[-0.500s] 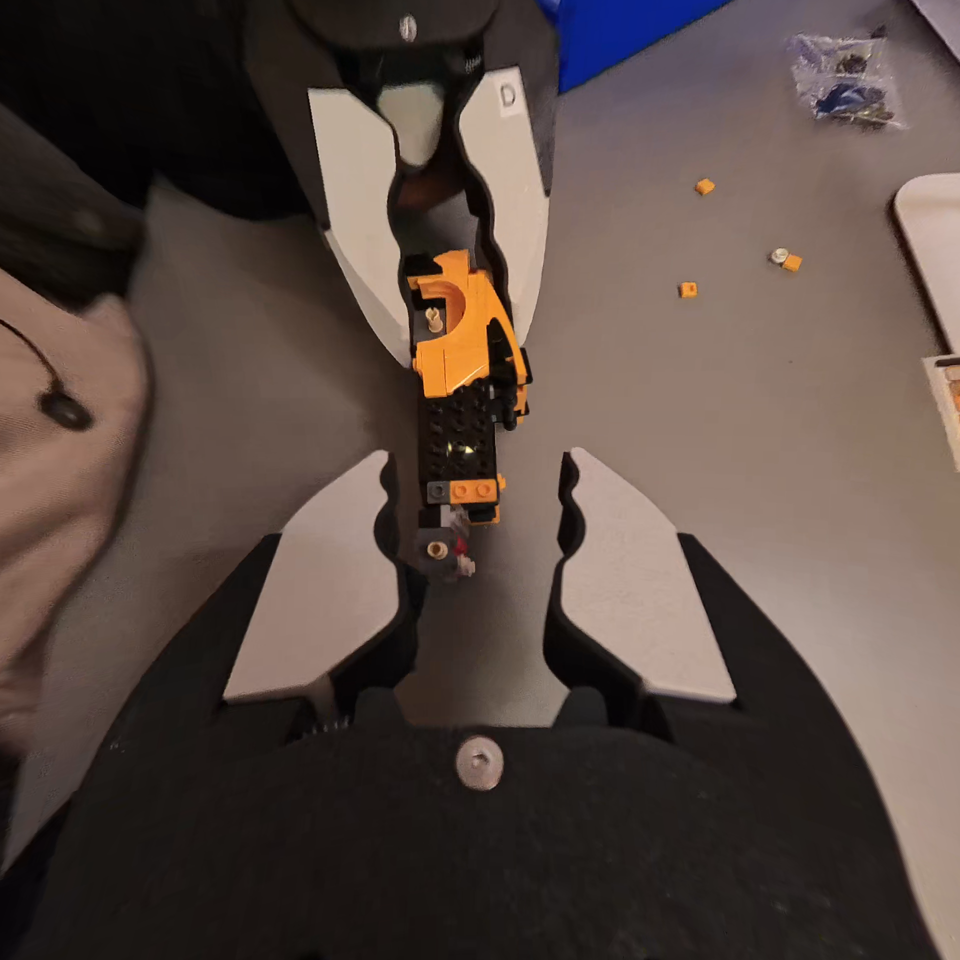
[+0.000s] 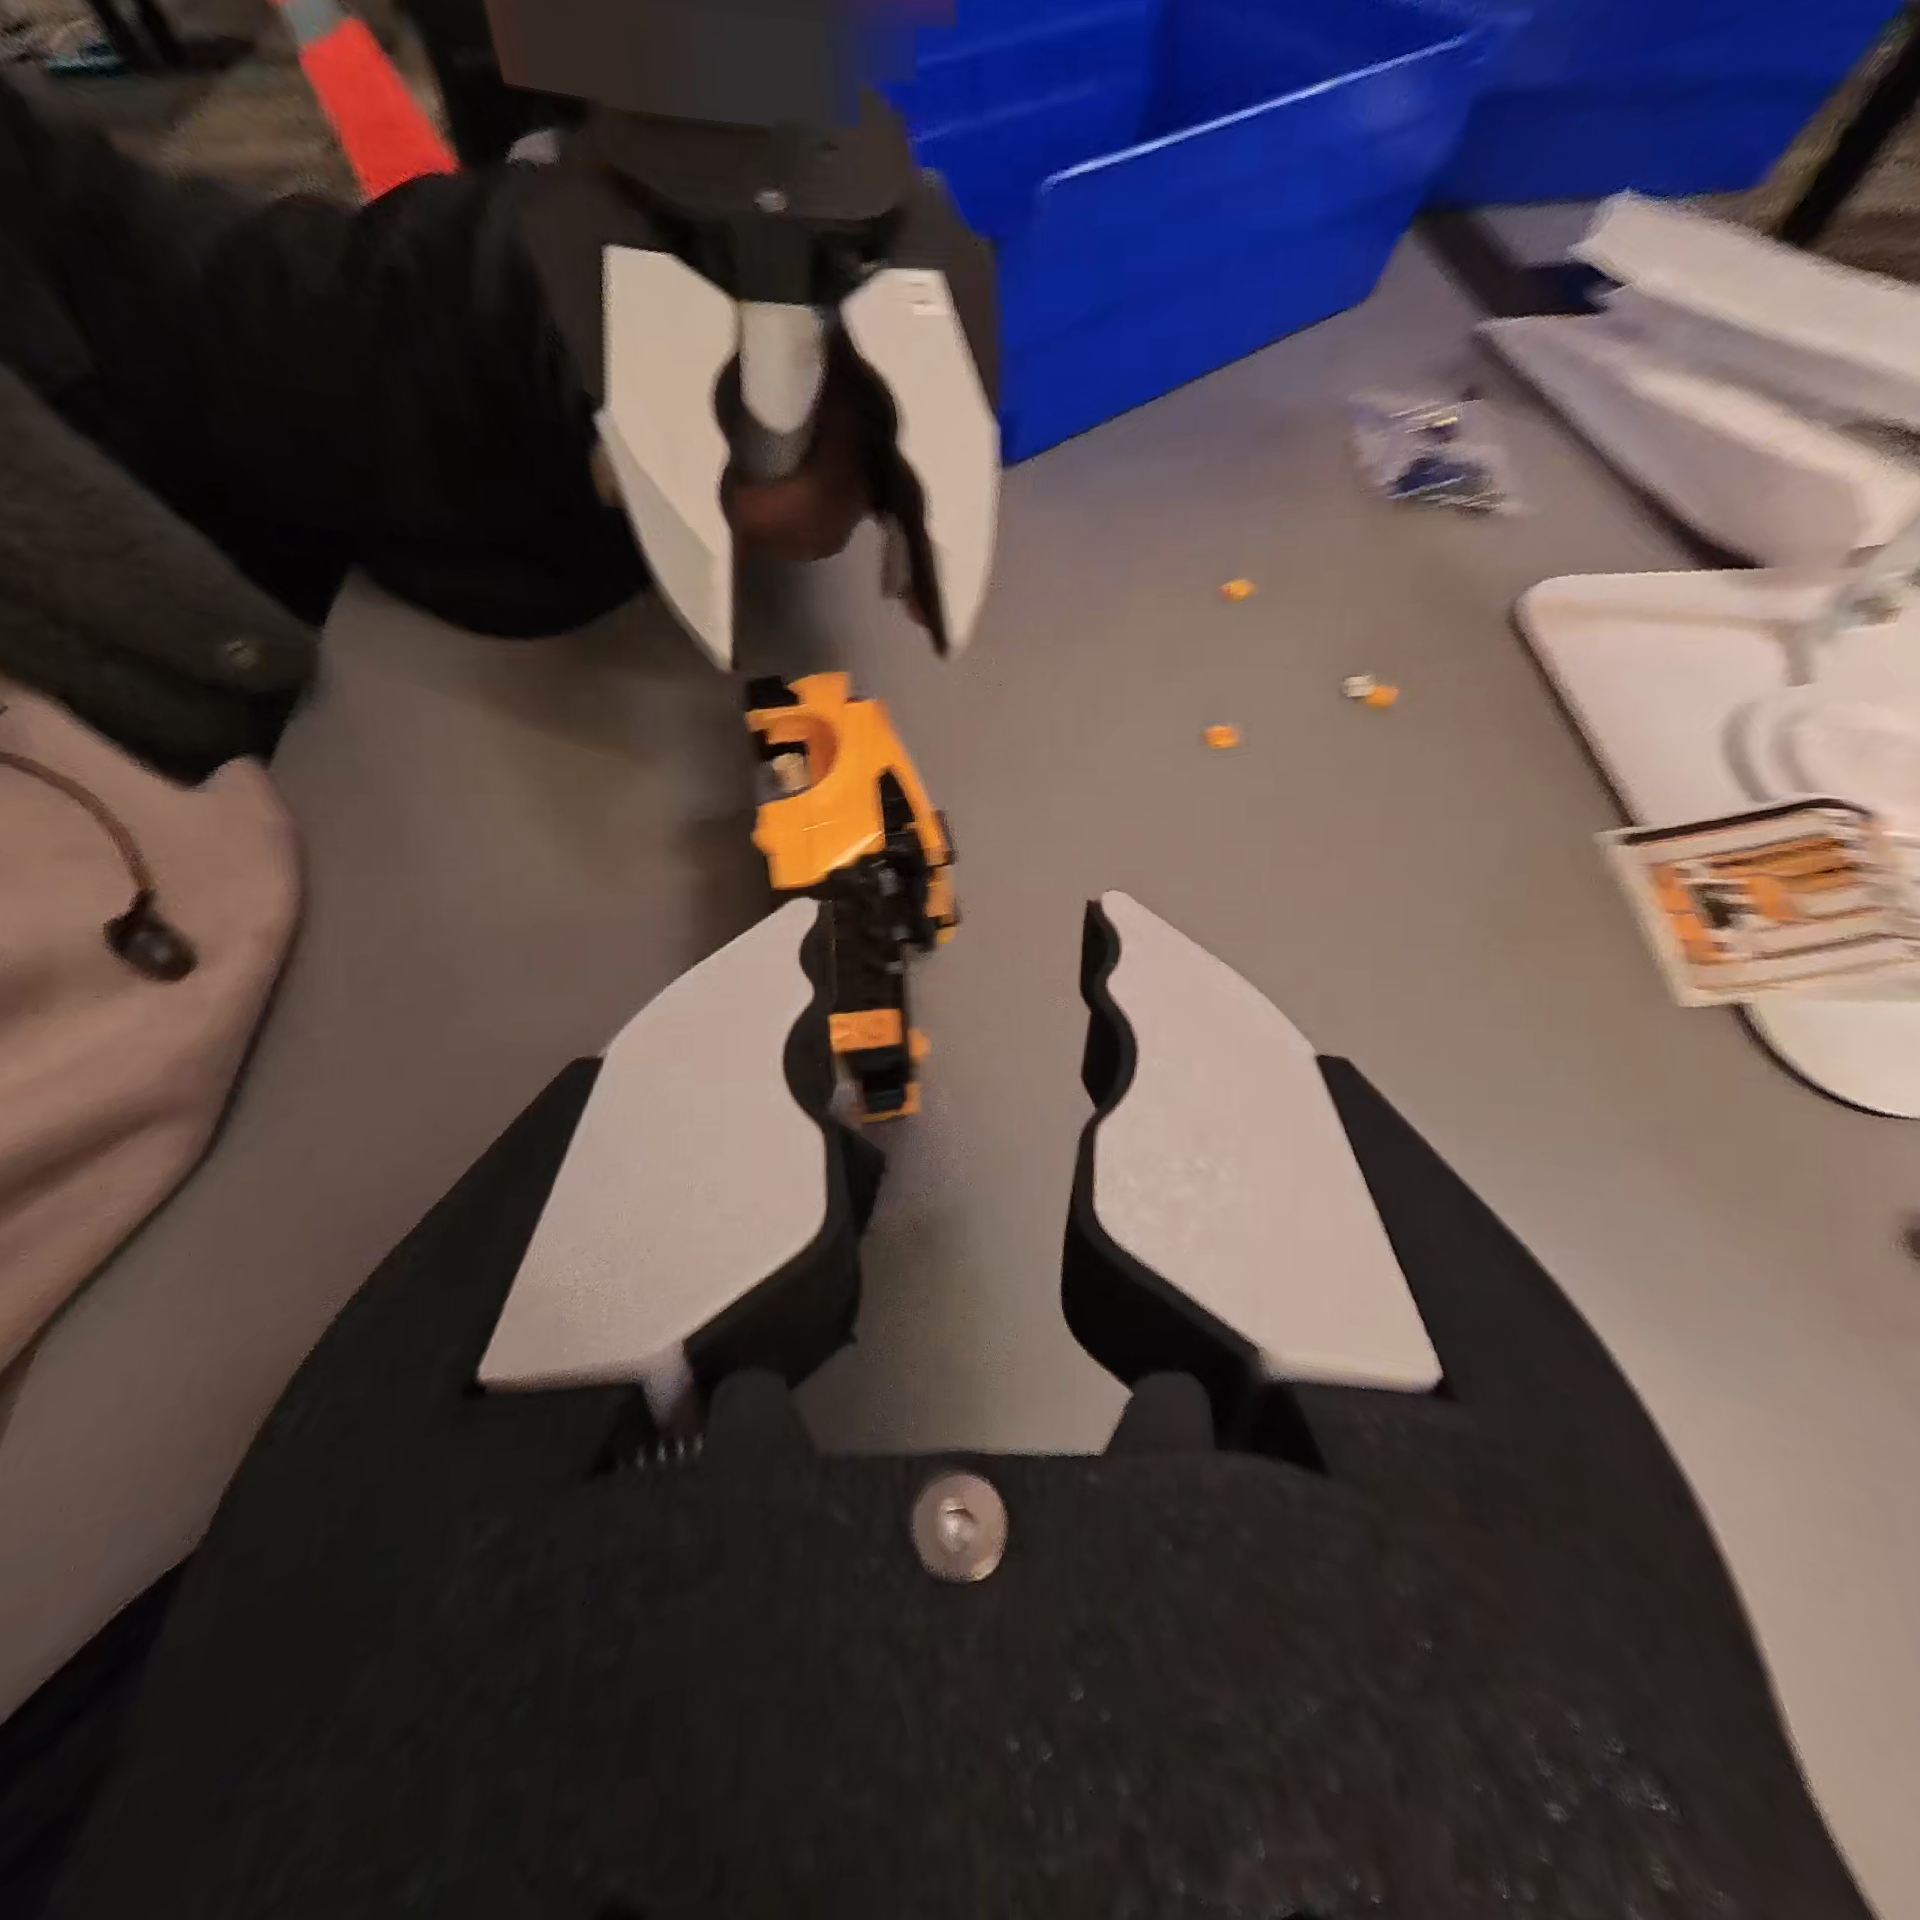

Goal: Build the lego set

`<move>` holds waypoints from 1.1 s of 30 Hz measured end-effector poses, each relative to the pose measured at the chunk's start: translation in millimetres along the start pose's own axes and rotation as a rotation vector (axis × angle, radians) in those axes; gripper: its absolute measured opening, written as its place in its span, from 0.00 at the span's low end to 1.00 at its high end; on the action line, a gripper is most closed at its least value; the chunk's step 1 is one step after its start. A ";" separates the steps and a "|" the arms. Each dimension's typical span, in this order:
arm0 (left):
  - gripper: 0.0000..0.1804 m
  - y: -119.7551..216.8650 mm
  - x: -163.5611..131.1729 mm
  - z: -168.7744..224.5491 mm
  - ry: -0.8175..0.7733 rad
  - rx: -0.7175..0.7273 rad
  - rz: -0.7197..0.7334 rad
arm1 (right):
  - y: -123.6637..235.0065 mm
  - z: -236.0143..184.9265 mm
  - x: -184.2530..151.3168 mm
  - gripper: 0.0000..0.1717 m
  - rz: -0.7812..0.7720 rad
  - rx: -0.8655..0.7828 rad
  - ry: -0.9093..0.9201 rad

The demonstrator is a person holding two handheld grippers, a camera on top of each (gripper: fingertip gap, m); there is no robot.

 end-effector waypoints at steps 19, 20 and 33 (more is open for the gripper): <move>0.00 34.2 60.7 -131.7 -0.045 0.636 0.345 | -56.0 217.9 -17.4 0.20 -0.255 -0.521 0.101; 0.00 31.8 50.7 -133.1 -0.056 0.626 0.308 | -61.3 221.6 -22.2 0.25 -0.270 -0.492 0.062; 0.00 -3.6 27.1 -116.9 -0.184 0.510 0.111 | -87.9 233.8 -43.2 0.18 -0.365 -0.266 -0.073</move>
Point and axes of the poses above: each gripper's, where its closed fingertips meet, y back along the fingers, x out of its top, z = x × y across the jaws, the point moved 3 cm from there along y, back along the fingers, and after that the axes turned 1 degree about -z, right-handed, at the moved point
